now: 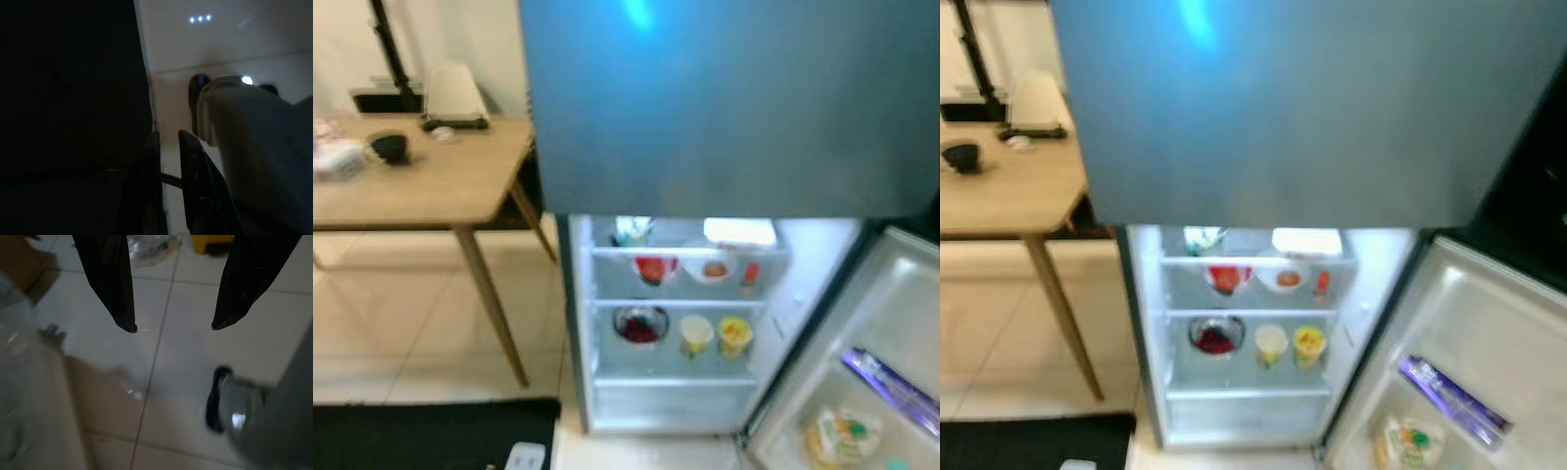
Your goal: Restocking fridge
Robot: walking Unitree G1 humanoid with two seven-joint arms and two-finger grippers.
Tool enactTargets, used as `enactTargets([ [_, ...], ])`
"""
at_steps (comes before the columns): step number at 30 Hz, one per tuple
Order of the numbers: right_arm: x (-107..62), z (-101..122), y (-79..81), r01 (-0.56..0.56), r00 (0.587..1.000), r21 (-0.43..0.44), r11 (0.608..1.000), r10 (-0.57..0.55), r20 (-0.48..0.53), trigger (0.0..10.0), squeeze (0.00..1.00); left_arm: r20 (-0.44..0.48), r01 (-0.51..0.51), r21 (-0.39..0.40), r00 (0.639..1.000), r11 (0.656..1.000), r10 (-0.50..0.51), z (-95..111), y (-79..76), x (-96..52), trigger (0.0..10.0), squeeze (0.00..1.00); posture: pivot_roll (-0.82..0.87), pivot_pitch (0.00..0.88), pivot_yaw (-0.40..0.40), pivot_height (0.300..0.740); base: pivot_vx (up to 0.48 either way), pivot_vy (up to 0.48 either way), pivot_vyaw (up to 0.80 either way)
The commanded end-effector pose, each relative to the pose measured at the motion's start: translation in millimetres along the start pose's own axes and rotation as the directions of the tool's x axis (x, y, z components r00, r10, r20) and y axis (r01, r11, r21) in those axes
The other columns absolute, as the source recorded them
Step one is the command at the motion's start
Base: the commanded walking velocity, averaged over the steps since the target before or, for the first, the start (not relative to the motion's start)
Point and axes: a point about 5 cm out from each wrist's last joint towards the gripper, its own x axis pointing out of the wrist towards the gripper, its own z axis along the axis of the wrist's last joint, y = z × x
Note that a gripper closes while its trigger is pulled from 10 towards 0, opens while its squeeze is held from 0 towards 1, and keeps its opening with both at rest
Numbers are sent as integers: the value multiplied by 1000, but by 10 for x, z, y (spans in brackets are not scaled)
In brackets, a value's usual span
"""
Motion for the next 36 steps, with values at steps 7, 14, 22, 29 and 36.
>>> enactTargets([
  [7,-7,42,-41,5,1000,5,1000,-5,22,10000,0,-101,26,-1,995,1000,-26,-258,-78,-22,10000,0,-68,0,-55,740,-445,0,0],
  [14,-6,37,-33,-4,1000,18,1000,4,24,10000,0,-99,27,-4,995,1000,-27,-253,-83,-20,10000,0,-69,0,-55,740,-444,0,0],
  [22,-7,22,-31,-8,1000,11,1000,7,19,10000,0,-48,49,-46,998,998,-51,-182,-83,-14,10000,0,-71,0,-55,740,-111,0,0],
  [29,-7,61,-40,-9,1000,12,1000,8,27,10000,0,-17,79,-55,997,995,-80,-108,-99,-6,10000,0,-70,0,-58,740,0,-132,0],
  [36,-8,21,-45,-6,1000,4,1000,6,2,10000,0,-35,82,-62,996,995,-84,-168,-109,-13,10000,0,-71,0,-59,740,0,-480,-457],
])
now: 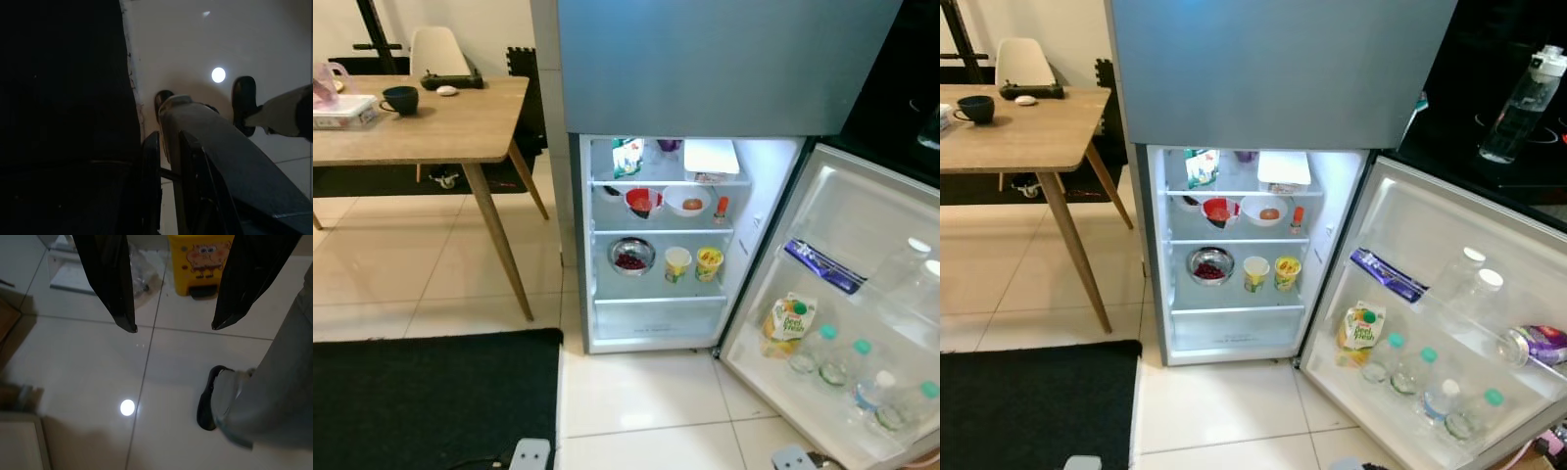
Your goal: Restocking fridge
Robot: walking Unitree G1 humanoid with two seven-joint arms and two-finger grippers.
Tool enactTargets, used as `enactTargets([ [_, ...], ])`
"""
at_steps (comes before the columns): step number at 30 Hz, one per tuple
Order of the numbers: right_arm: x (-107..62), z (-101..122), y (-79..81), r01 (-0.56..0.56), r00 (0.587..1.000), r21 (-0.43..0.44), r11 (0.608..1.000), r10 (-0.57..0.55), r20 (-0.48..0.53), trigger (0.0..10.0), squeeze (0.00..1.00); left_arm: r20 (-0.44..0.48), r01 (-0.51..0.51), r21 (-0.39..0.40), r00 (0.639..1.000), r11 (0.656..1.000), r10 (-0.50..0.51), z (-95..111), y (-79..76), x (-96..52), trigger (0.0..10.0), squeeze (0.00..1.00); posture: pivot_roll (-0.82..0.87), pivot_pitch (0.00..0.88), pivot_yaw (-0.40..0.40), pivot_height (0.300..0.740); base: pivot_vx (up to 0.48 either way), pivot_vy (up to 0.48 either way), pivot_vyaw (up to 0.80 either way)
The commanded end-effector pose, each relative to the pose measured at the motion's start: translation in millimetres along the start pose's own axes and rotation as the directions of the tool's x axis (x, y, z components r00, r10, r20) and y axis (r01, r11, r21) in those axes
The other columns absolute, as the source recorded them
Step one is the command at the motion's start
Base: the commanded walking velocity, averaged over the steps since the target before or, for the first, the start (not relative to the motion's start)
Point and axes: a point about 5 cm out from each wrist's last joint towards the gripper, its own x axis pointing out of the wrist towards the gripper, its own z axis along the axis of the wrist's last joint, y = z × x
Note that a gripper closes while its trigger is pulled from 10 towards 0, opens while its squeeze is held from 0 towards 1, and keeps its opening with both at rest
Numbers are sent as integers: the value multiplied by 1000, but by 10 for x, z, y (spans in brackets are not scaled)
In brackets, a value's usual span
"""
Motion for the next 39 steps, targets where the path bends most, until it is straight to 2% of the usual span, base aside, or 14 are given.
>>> enactTargets([
  [1,-12,-3,-66,17,1000,3,1000,-17,-6,10000,0,-72,31,-12,997,999,-32,-189,-83,-11,10000,0,-71,0,-59,740,0,-480,-800],
  [7,-12,8,-65,14,1000,24,1000,-14,3,10000,0,-71,39,-14,997,999,-40,-188,-99,-9,10000,0,-70,0,-61,740,0,-480,-792],
  [19,-8,34,-49,7,1000,16,1000,-8,10,10000,0,-67,40,-8,997,999,-41,-164,-94,-6,10000,0,-70,0,-57,740,0,-480,0],
  [36,-14,47,-82,23,1000,7,1000,-23,13,10000,0,-66,24,7,998,1000,-24,-170,-76,-9,10000,0,-70,0,-54,740,0,-46,0],
  [39,-16,53,-96,30,999,5,1000,-30,15,10000,0,-71,43,10,997,999,-42,-176,-95,-8,10000,0,-70,0,-54,740,0,-452,0],
])
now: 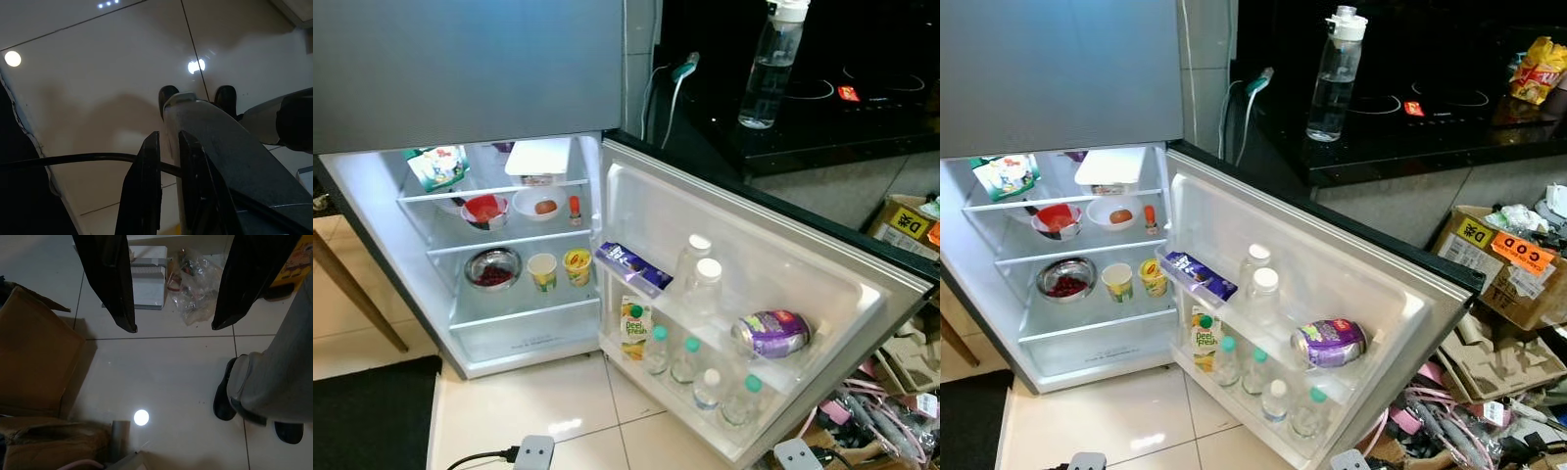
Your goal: Restocking fridge
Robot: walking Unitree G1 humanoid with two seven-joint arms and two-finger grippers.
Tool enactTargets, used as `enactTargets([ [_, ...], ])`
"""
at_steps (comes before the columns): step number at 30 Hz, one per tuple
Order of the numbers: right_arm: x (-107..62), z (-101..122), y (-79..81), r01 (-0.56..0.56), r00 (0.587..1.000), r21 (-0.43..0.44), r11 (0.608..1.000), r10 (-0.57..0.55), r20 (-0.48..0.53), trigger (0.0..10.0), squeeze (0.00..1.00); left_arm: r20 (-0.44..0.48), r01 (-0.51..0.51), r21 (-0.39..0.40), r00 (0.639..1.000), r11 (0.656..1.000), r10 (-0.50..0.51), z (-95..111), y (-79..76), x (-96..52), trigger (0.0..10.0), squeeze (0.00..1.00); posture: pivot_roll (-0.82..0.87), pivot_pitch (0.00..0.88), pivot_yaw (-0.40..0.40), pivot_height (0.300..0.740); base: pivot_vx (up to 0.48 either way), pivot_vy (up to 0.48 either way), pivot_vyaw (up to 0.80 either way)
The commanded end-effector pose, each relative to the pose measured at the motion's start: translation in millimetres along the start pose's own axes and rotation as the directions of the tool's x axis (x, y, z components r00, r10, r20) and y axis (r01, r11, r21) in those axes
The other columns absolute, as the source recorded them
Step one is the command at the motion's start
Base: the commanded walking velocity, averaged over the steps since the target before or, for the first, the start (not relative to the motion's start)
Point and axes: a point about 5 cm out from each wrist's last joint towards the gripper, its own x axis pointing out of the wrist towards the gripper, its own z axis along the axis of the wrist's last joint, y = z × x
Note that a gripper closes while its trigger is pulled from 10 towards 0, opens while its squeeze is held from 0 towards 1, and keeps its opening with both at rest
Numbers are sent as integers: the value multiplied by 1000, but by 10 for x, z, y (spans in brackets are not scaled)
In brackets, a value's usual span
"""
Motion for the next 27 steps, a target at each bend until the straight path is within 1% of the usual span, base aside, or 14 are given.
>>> enactTargets([
  [1,-3,-5,-19,9,1000,-2,1000,-9,-3,10000,0,-68,17,9,998,1000,-16,-175,-31,-18,10000,0,-70,0,-54,740,0,-472,0],
  [8,-6,-22,-39,24,1000,-4,1000,-24,-12,10000,0,-70,17,2,997,1000,-17,-181,-37,-17,10000,0,-69,0,-55,740,0,-472,0],
  [9,-10,-45,-59,39,999,1,999,-39,-24,10000,0,-70,15,-5,997,1000,-15,-184,-36,-18,10000,0,-69,0,-54,740,0,-469,0],
  [10,-17,-73,-94,59,998,9,998,-58,-38,10000,0,-71,17,-11,997,1000,-18,-187,-38,-18,10000,0,-69,0,-54,740,0,0,0],
  [11,-17,-73,-94,59,998,9,998,-58,-38,10000,0,-71,17,-11,997,1000,-18,-187,-38,-18,10000,0,-69,0,-54,740,0,0,0],
  [12,-37,-125,-181,102,993,21,995,-101,-66,10000,0,-69,21,-17,997,1000,-22,-188,-41,-18,10000,0,-66,0,-53,740,0,0,0],
  [15,-46,-141,-216,119,990,26,993,-116,-75,10000,0,-67,21,-20,997,1000,-22,-188,-42,-19,10000,0,-66,0,-53,740,0,0,0],
  [17,-61,-157,-277,146,987,45,988,-142,-80,10000,0,-68,22,-25,997,999,-24,-190,-43,-19,10000,0,-66,0,-53,740,0,0,0],
  [18,-95,-135,-417,201,978,105,974,-195,-67,10000,0,-69,19,-29,997,999,-21,-202,-34,-23,10000,0,-68,0,-52,740,0,0,0],
  [19,-124,-106,-523,242,970,153,958,-236,-53,10000,0,-71,16,-28,997,999,-18,-211,-26,-25,10000,0,-68,0,-52,740,0,0,0],
  [20,-124,-106,-523,242,970,153,958,-236,-53,10000,0,-71,16,-28,997,999,-18,-211,-26,-25,10000,0,-68,0,-52,740,0,0,0],
  [21,-158,-76,-635,283,959,205,937,-281,-40,10000,0,-73,12,-27,997,1000,-14,-220,-18,-29,10000,0,-68,0,-52,740,0,0,0],
  [25,-160,-74,-641,286,958,208,936,-284,-40,10000,0,-73,12,-27,997,1000,-14,-220,-18,-29,10000,0,-68,0,-52,740,0,0,0],
  [27,-200,-39,-759,318,947,231,920,-320,-31,10000,0,-84,2,-22,996,1000,-4,-234,-24,-28,10000,0,-74,0,-53,740,-127,0,0],
])
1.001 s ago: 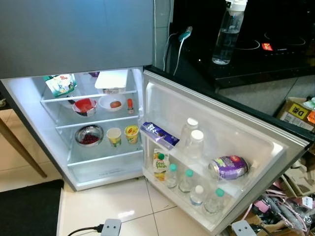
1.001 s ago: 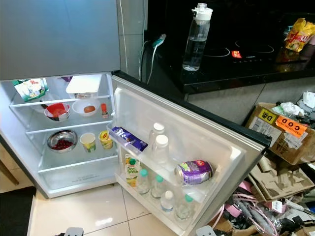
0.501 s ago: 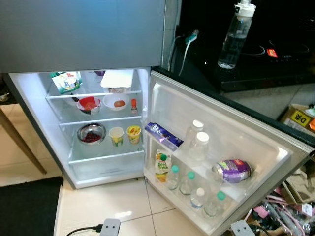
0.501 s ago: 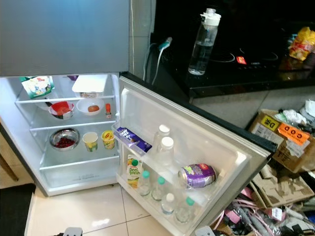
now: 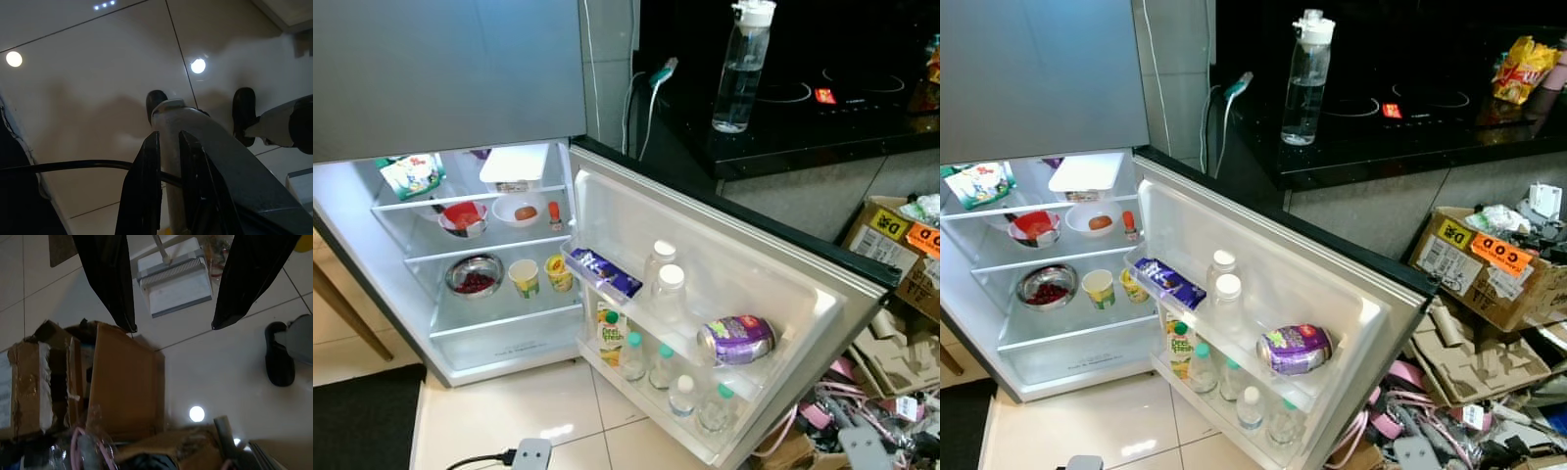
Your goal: Restocking fridge
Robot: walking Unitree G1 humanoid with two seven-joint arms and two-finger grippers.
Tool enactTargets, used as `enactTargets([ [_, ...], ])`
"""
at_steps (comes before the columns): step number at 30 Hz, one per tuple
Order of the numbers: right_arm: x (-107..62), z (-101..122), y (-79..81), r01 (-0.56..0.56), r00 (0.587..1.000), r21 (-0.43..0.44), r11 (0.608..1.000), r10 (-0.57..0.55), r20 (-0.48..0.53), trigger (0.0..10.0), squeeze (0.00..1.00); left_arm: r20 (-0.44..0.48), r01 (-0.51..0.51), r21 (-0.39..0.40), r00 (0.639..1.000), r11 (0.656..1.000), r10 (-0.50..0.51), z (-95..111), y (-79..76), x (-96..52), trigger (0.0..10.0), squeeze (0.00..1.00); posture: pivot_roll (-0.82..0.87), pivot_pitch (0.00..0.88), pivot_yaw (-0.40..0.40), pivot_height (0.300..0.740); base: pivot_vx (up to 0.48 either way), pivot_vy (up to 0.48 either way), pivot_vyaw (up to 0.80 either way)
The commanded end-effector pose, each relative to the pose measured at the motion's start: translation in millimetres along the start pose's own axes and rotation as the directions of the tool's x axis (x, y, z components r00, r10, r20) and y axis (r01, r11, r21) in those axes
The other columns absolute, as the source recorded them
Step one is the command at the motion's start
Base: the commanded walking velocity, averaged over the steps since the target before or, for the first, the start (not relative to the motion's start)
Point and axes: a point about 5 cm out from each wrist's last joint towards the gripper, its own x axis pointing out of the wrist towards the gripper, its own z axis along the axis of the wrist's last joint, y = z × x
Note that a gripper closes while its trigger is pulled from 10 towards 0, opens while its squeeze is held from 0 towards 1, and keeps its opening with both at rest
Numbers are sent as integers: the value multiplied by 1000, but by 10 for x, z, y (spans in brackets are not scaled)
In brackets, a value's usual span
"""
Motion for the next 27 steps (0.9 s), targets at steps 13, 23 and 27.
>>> enactTargets([
  [13,-5,-227,166,-47,997,4,999,47,-61,10000,0,-88,6,7,996,1000,-6,-224,-46,-21,10000,0,-73,0,-51,740,-310,0,0],
  [23,-7,-242,210,-73,995,0,997,73,-63,10000,0,-79,4,-6,997,1000,-5,-220,-37,-23,10000,0,-73,0,-51,740,-282,0,0],
  [27,-6,-237,215,-77,995,-3,997,76,-62,10000,0,-75,10,-1,997,1000,-10,-204,-46,-19,10000,0,-73,0,-51,740,0,0,0],
])
